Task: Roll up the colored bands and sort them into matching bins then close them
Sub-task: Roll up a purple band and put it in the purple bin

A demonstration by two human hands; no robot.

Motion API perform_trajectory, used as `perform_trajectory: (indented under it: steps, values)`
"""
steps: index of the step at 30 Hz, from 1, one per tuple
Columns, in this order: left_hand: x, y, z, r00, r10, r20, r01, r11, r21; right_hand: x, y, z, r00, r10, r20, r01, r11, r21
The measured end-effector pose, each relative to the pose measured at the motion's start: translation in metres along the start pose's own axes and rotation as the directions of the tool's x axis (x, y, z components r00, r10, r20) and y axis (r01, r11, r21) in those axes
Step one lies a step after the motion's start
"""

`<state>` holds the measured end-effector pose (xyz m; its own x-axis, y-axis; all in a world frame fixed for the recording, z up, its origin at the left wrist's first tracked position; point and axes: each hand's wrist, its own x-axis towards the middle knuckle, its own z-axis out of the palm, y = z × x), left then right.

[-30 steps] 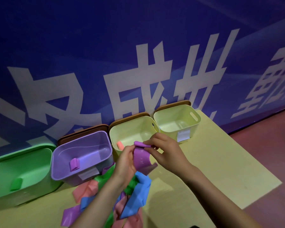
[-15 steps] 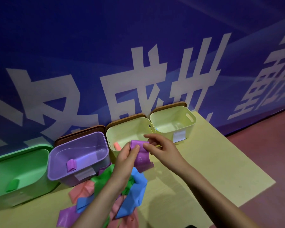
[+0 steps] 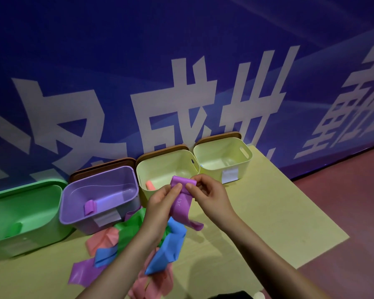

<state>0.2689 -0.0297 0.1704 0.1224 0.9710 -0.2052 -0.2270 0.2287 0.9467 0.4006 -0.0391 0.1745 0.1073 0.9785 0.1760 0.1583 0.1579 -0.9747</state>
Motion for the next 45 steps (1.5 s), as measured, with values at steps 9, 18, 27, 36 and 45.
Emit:
perform_trajectory:
  steps: [9,18,27,36,45]
  values:
    - [0.003,0.013,-0.003,0.997,-0.042,-0.059,0.045,0.997,0.059,0.006,0.001,0.010,0.997,-0.075,-0.034,0.076,0.997,0.029]
    - [0.009,0.013,-0.012,0.999,-0.032,0.024,0.032,0.999,0.024,0.010,0.005,0.017,0.988,-0.145,-0.058,0.135,0.981,-0.142]
    - [0.011,0.008,-0.030,0.949,-0.126,0.288,0.150,0.987,-0.061,0.029,0.002,0.032,0.995,-0.046,-0.092,0.049,0.998,0.032]
    - [0.016,0.021,-0.051,0.989,-0.087,0.120,0.076,0.992,0.097,0.041,0.014,0.042,0.900,-0.401,0.173,0.437,0.831,-0.345]
    - [0.017,0.017,-0.049,0.992,-0.099,0.082,0.100,0.995,-0.002,0.045,0.009,0.029,0.807,-0.431,0.404,0.583,0.688,-0.433]
